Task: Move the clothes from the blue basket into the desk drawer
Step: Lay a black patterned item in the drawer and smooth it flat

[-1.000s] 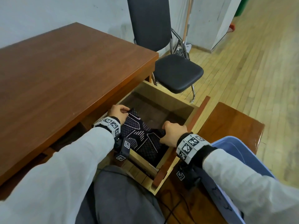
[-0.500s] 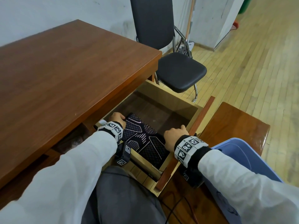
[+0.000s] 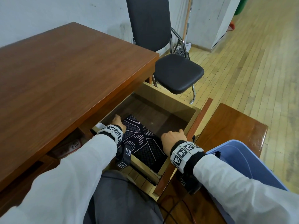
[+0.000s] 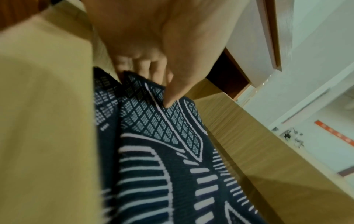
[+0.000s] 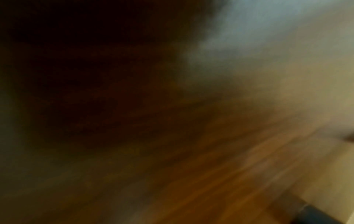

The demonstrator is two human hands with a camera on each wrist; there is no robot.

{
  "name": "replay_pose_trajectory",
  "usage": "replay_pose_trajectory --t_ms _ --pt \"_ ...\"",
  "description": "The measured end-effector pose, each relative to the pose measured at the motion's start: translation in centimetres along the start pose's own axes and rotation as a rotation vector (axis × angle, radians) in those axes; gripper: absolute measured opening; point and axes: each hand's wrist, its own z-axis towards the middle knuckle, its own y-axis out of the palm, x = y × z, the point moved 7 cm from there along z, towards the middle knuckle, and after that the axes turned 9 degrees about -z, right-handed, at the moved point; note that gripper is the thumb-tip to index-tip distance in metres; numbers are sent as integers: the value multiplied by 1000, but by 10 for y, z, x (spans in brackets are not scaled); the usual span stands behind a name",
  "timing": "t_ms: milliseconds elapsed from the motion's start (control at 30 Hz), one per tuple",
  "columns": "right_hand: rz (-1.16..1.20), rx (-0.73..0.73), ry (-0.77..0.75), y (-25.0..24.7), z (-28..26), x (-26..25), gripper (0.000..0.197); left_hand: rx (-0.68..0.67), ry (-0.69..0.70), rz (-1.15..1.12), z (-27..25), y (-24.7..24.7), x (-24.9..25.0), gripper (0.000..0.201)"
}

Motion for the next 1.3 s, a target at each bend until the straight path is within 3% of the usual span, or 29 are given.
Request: replay_pose_trajectory --t_ms 167,333,500,700,967,1100,1200,1300 --pt "-34 -125 -48 10 4 -5 19 -68 11 373 -8 1 -2 32" --pt "-83 -55 -7 10 7 -2 25 -60 32 588 -16 -8 2 28" --pt "288 246 11 -18 -7 11 40 -10 66 601 -29 -14 3 23" --pt "624 365 32 -36 -43 59 35 71 187 374 -59 -18 25 24" --pt "606 303 281 0 -102 145 22 67 372 12 -132 4 109 29" --pt "537 77 356 48 -125 169 23 -32 464 -10 -168 39 143 25" --pt "507 -107 330 80 -136 166 30 -79 492 -13 -188 57 160 23" --pt "531 -177 314 101 -144 160 35 -90 497 -19 -200 66 170 23"
